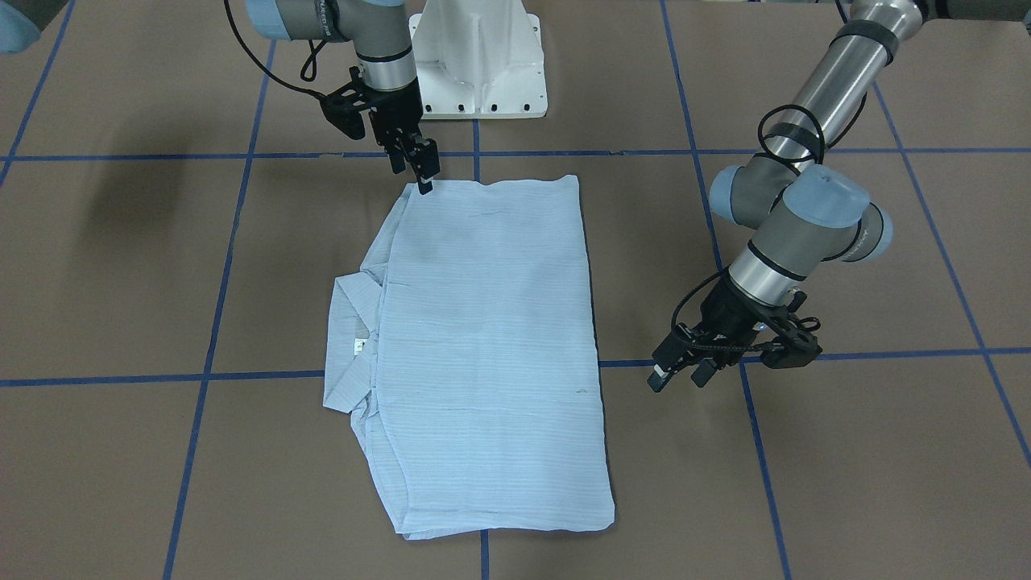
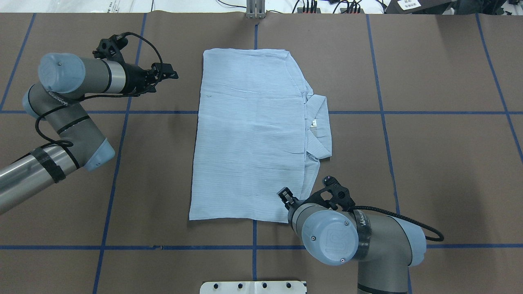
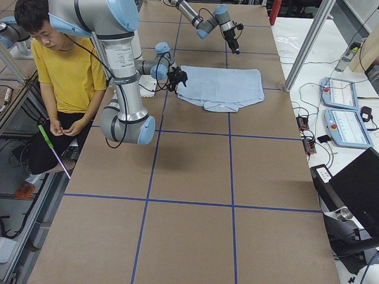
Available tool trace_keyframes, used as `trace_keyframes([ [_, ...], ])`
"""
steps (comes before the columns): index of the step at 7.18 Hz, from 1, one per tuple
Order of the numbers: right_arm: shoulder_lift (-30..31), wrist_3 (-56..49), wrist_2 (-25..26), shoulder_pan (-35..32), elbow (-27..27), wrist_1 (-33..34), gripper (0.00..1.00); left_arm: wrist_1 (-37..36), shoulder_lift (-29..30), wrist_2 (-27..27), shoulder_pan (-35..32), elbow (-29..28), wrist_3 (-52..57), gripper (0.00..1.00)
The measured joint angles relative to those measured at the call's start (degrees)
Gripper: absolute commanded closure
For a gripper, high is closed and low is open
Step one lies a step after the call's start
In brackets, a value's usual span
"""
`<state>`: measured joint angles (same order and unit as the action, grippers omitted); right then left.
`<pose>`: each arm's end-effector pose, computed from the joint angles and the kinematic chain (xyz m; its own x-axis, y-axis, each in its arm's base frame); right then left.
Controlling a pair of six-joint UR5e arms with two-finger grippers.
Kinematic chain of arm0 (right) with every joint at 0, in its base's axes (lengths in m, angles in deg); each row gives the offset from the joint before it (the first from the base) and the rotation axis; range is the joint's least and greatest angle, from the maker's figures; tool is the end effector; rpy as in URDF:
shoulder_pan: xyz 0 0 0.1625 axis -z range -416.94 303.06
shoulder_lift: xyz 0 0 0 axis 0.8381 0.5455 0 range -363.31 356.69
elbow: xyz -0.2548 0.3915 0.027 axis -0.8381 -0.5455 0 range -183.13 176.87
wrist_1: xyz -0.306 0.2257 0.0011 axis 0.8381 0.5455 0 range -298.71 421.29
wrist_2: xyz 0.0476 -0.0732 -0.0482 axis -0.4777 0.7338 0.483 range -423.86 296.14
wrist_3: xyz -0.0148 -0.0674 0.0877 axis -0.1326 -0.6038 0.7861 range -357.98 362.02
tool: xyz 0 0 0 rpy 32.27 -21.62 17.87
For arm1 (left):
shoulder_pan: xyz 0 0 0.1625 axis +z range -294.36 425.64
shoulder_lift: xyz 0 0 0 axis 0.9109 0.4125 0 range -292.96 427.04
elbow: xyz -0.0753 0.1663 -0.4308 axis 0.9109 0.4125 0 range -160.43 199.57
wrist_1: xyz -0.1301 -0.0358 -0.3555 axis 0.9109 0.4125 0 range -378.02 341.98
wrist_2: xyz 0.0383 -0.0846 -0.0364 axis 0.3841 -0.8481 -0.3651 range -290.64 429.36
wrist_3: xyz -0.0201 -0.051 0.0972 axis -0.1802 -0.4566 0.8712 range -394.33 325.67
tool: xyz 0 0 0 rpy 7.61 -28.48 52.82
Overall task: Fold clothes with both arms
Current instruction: 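Move the right gripper to the shirt corner nearest the robot, then lower the left gripper to the other near corner of the shirt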
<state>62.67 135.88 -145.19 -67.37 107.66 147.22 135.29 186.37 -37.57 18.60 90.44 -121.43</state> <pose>-0.5549 -0.2548 0.3363 0.2649 0.7451 0.6121 -0.6576 0.6039 -0.4505 0.4104 -0.5886 0.4419 0.2190 -0.1640 -0.9618 0.4994 0.8657 -0.0339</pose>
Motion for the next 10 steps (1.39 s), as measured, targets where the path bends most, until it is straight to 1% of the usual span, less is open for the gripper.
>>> trace_keyframes([
  [3,-0.3,4.0,0.0,0.8,-2.0,-0.5,0.24,0.0,-0.1,0.2,0.2,0.0,-0.2,0.0],
  [7,-0.4,5.2,0.1,1.1,-3.4,-0.5,0.27,0.1,-0.8,0.2,0.4,0.1,-0.2,0.0],
  [8,-0.5,5.3,0.2,1.3,-3.7,-0.6,0.31,0.1,-0.8,0.2,0.4,0.1,-0.2,0.0],
  [9,-0.6,5.2,0.2,1.3,-3.8,-0.6,0.63,0.1,-0.8,0.2,0.5,0.1,-0.2,0.0],
  [10,-0.8,5.3,0.2,1.3,-4.0,-0.6,1.0,0.1,-0.8,0.2,0.5,0.1,-0.2,0.0],
])
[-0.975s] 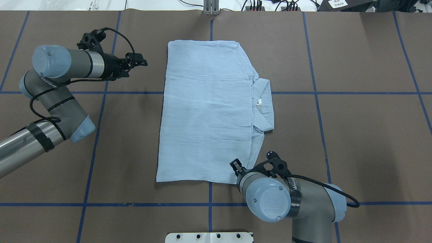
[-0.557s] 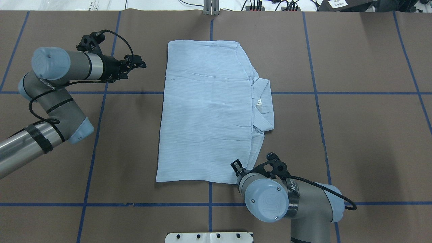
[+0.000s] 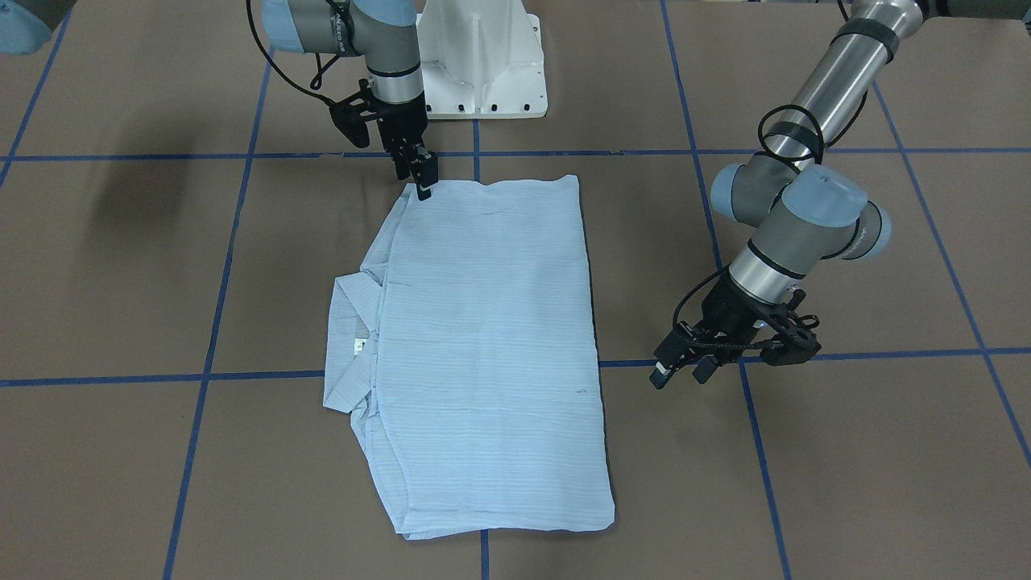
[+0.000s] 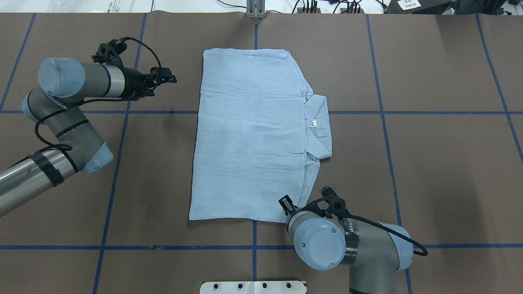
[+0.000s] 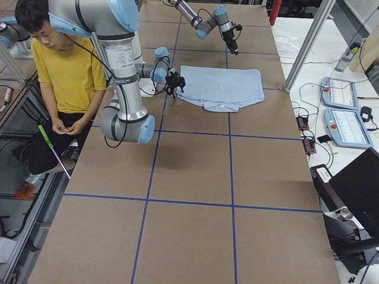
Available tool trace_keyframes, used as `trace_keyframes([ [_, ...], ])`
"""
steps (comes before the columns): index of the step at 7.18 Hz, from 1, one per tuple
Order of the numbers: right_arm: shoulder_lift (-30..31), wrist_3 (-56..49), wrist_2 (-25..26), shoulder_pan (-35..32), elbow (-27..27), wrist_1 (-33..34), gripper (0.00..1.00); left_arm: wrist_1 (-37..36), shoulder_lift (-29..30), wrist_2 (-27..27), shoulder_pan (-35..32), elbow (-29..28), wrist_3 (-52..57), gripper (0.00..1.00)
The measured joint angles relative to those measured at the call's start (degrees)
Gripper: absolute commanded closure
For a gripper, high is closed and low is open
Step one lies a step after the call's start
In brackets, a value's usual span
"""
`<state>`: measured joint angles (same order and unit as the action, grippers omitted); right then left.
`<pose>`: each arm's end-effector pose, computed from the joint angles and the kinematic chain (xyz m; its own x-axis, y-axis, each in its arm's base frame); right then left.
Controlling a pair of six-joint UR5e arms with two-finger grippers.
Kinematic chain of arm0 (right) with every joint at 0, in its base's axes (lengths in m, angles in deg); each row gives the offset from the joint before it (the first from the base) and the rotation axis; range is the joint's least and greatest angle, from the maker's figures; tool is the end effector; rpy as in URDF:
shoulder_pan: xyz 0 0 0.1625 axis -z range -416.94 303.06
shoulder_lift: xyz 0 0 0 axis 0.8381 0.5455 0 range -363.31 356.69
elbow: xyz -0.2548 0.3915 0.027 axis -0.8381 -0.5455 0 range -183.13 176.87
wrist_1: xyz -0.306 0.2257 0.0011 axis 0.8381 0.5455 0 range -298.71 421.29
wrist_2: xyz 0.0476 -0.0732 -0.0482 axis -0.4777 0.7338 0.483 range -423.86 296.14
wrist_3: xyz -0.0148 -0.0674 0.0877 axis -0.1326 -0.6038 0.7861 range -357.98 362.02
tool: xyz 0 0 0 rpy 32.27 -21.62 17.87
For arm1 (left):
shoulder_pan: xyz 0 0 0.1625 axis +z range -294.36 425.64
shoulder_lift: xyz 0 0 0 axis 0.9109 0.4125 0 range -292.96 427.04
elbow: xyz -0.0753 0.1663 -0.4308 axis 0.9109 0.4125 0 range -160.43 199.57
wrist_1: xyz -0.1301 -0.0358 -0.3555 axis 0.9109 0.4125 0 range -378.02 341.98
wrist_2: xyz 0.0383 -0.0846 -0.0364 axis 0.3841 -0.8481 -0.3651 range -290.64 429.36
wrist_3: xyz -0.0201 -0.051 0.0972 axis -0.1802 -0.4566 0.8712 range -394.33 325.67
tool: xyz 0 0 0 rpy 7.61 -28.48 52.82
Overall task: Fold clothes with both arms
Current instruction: 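Lower the left gripper to the other near corner of the shirt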
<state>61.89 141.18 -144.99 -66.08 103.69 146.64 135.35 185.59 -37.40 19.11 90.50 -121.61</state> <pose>-0.5794 -0.2457 0.3548 0.2443 0.7962 0.5534 -0.6908 0.5435 -0.4770 0.4127 -0.5822 0.4510 0.2266 -0.1729 -0.9585 0.4952 0.8679 -0.0395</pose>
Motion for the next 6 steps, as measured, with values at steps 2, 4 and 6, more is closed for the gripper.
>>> trace_keyframes([
  [2,-0.1,0.0,-0.1,0.0,0.2,0.0,1.0,0.0,0.0,0.0,0.0,0.0,0.0,0.0],
  [4,-0.2,0.2,0.0,0.0,0.4,-0.3,1.0,0.0,0.0,0.0,0.0,0.1,0.0,0.0],
  [6,-0.2,0.2,-0.1,-0.2,1.6,-0.3,1.0,0.0,0.0,0.0,0.3,1.1,-1.7,0.0],
])
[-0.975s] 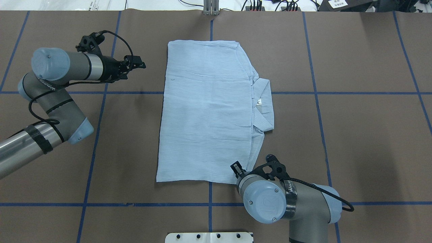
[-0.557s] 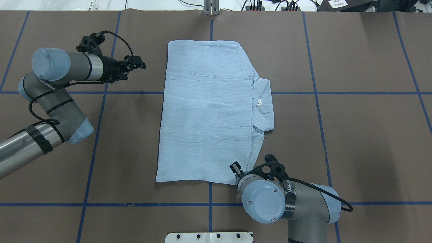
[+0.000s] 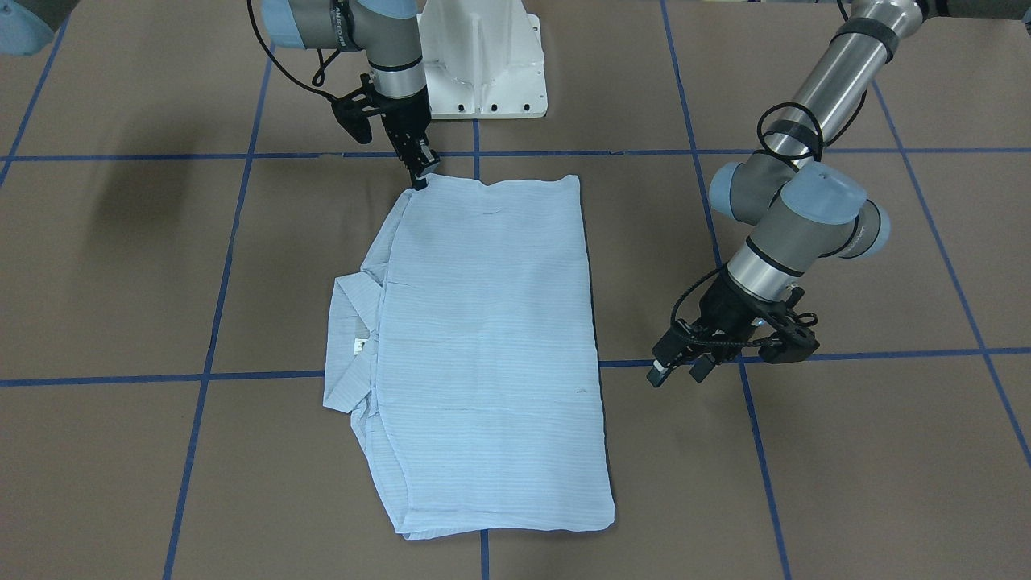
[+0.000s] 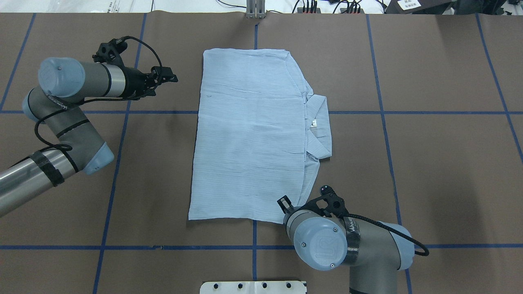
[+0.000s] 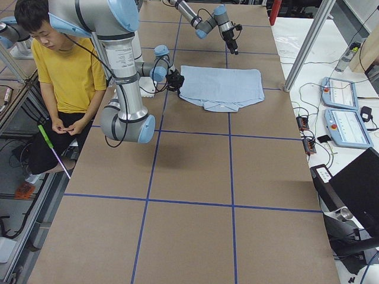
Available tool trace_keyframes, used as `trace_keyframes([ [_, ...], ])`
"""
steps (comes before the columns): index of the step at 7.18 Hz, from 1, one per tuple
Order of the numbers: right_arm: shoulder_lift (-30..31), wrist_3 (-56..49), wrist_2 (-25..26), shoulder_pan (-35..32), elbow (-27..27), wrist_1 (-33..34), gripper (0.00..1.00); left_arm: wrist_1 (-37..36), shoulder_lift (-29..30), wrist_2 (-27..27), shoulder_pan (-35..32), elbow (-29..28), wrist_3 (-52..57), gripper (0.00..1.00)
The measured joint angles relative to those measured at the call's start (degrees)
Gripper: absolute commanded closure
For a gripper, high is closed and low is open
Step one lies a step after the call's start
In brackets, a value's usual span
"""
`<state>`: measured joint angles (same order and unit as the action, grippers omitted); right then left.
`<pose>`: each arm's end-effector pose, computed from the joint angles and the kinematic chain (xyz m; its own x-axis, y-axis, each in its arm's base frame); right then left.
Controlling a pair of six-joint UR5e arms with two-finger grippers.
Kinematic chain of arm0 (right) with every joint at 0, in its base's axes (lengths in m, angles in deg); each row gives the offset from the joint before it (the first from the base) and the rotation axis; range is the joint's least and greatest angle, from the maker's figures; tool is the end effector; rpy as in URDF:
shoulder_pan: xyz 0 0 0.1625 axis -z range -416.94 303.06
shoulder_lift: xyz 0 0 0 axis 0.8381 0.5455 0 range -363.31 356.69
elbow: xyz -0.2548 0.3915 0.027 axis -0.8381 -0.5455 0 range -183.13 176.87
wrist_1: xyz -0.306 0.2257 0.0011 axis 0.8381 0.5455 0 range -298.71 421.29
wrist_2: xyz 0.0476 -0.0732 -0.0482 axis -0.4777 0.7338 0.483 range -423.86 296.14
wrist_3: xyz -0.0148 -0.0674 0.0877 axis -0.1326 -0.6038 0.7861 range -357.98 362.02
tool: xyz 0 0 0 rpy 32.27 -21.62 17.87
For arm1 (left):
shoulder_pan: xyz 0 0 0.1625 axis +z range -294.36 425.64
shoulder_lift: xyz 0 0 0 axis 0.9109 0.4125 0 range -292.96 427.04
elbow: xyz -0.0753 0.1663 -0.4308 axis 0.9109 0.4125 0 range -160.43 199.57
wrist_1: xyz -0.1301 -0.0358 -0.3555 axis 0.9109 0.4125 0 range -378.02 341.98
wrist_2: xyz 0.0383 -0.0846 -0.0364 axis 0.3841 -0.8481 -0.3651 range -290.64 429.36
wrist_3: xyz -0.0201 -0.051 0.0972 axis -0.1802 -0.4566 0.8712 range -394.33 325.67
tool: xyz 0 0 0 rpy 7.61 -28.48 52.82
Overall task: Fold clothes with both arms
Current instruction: 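Lower the left gripper to the other near corner of the shirt, then grasp the shirt's near edge corners with both grippers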
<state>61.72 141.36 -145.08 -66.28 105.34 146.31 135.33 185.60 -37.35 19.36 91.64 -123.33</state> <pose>-0.5724 -0.2465 0.3404 0.2195 0.7957 0.5645 -0.6746 0.5418 -0.5014 0.4135 -0.5787 0.4413 0.1995 -0.1843 -0.9624 0.4978 0.8650 -0.0625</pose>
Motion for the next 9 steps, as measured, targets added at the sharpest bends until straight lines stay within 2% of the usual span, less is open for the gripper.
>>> trace_keyframes([
  [1,0.3,0.0,-0.1,-0.1,1.3,0.2,1.0,-0.1,-1.2,0.1,1.2,2.6,-2.8,0.0],
  [3,1.1,0.0,-0.2,-0.1,3.5,0.7,1.0,-0.5,-9.3,0.9,6.9,14.7,-8.9,0.0],
  [5,1.5,-0.1,-0.2,0.0,4.0,0.8,1.0,-0.7,-16.1,8.4,17.8,25.8,-16.7,0.0],
  [7,1.6,-0.1,-0.2,0.0,4.1,0.9,1.0,-2.7,-20.3,15.5,26.6,31.9,-26.8,0.0],
  [9,1.7,-0.1,-0.3,0.1,4.0,0.9,1.0,-7.6,-21.6,18.1,30.9,34.2,-32.1,0.01],
])
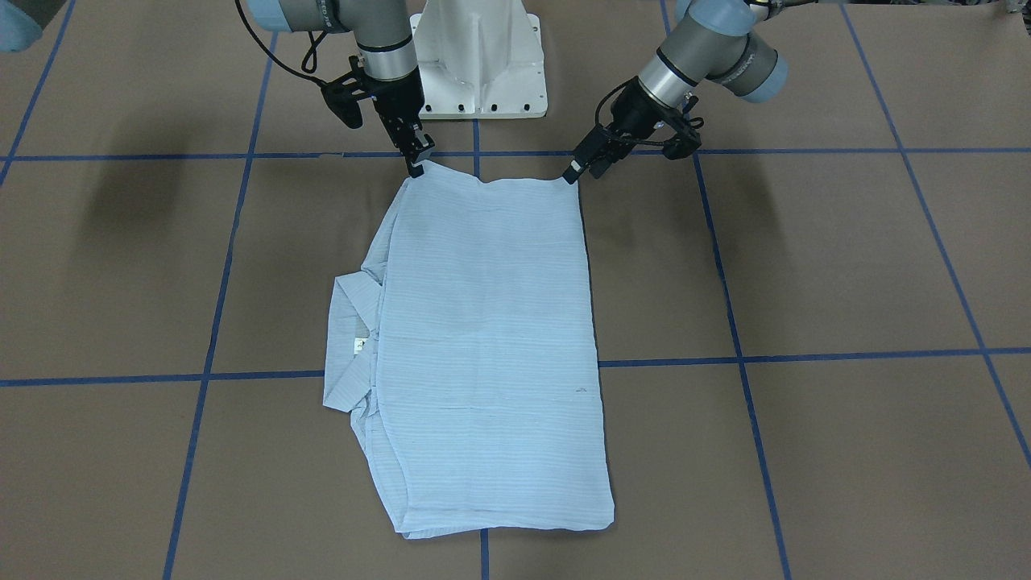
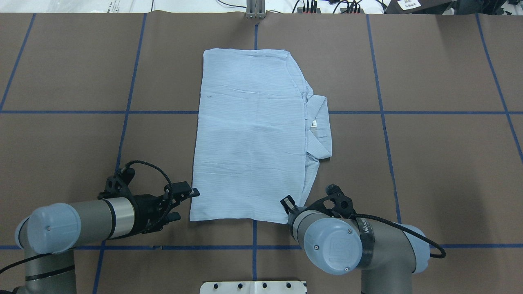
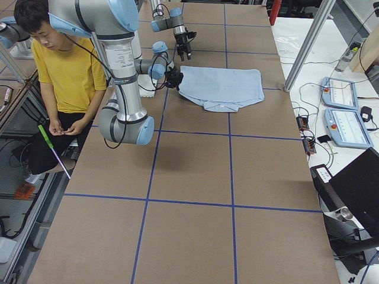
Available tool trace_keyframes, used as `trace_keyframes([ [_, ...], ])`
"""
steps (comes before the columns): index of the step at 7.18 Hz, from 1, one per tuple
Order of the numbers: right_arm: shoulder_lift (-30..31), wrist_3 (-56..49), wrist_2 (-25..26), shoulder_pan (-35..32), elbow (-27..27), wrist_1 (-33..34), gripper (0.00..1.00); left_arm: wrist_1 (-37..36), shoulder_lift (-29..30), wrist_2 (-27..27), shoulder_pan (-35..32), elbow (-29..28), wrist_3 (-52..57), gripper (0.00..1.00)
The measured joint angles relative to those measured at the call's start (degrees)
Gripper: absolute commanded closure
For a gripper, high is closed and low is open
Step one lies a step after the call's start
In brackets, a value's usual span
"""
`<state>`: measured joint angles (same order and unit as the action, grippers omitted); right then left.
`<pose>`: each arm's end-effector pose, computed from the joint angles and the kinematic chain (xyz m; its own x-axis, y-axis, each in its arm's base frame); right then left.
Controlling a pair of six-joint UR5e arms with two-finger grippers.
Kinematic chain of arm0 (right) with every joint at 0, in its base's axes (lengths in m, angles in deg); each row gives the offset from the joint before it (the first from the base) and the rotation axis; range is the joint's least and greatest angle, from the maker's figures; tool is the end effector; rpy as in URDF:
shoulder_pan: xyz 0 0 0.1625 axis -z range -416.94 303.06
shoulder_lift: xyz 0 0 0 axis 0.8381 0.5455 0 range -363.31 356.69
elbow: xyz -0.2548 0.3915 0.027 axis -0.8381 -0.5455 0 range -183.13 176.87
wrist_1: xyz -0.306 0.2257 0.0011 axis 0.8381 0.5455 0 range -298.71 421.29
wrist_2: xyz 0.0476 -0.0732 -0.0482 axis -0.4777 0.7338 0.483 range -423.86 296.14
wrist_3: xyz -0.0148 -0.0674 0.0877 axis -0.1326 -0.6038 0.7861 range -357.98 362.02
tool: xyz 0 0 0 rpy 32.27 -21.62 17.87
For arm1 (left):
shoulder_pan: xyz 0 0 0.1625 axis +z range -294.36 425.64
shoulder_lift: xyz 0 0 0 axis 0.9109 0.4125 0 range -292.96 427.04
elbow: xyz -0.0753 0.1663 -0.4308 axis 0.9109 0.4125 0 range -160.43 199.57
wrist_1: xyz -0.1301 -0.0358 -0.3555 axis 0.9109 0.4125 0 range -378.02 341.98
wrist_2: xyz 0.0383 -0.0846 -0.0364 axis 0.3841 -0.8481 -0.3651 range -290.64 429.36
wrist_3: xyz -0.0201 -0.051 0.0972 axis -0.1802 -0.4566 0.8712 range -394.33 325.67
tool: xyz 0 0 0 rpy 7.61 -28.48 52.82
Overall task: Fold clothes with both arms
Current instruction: 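Grasp the shirt's near edge corners with both grippers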
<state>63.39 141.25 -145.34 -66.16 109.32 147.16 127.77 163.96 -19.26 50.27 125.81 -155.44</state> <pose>-0.5507 -0.2412 0.3320 0.2106 0.7928 0.5719 -0.6581 0.5476 -0.5168 0.4581 -0.2669 0.4103 0.0095 -0.5382 -0.8427 0.3419 0.7937 -0.5031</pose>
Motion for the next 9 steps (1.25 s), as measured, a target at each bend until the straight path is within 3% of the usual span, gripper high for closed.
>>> trace_keyframes([
  [1,0.0,0.0,0.0,0.0,-0.1,0.0,1.0,-2.5,0.2,1.1,1.1,0.2,-0.7,0.07],
  [3,0.0,-0.1,0.0,0.0,-0.1,0.0,1.0,-5.0,0.7,2.0,1.9,0.1,-1.0,0.07],
  [7,0.0,-0.1,0.0,0.1,-0.1,0.0,1.0,-7.5,1.9,3.5,3.7,-0.3,-0.9,0.36],
  [9,-0.1,-0.1,0.0,0.2,0.0,0.0,1.0,-8.1,2.1,4.7,3.8,-0.5,-0.8,0.38],
])
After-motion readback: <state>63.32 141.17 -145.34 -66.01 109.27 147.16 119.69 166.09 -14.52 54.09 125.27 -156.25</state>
